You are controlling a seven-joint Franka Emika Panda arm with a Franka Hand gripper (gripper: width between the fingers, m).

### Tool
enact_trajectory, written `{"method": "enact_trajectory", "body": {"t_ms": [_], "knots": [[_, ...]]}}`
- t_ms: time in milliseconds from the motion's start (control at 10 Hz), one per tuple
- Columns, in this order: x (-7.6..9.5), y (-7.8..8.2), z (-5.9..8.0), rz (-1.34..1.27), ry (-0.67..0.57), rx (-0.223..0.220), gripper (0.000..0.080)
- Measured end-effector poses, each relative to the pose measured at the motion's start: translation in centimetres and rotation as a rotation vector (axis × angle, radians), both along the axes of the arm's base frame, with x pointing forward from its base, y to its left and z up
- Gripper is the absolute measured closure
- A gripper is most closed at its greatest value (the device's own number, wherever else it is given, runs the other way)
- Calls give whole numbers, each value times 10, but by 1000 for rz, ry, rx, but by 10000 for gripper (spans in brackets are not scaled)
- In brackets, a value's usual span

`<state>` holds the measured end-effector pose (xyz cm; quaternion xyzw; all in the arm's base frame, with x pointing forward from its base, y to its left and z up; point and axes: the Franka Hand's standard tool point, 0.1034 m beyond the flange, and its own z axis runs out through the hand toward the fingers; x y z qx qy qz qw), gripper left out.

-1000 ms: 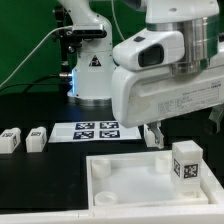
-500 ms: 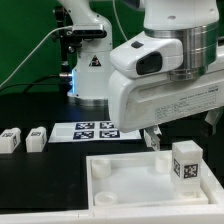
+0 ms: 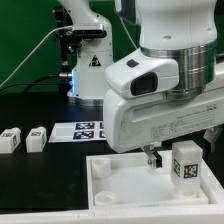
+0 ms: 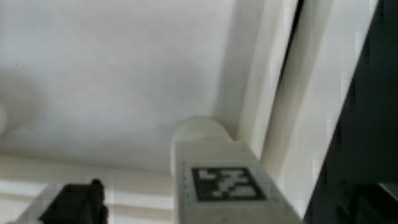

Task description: Assemble one leg

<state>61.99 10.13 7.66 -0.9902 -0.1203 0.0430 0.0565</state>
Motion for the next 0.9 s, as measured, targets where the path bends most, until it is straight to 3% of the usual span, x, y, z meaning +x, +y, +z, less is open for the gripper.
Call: {"method": "enact_trajectory", "body": {"t_ms": [400,500,600,700,900], "knots": [[2,1,-2,-15,0,0,186],[2,1,-2,-15,1,0,384],[2,1,-2,-15,1,0,384],[2,1,-2,-15,1,0,510],[2,1,-2,-38,3,-2,510]]}}
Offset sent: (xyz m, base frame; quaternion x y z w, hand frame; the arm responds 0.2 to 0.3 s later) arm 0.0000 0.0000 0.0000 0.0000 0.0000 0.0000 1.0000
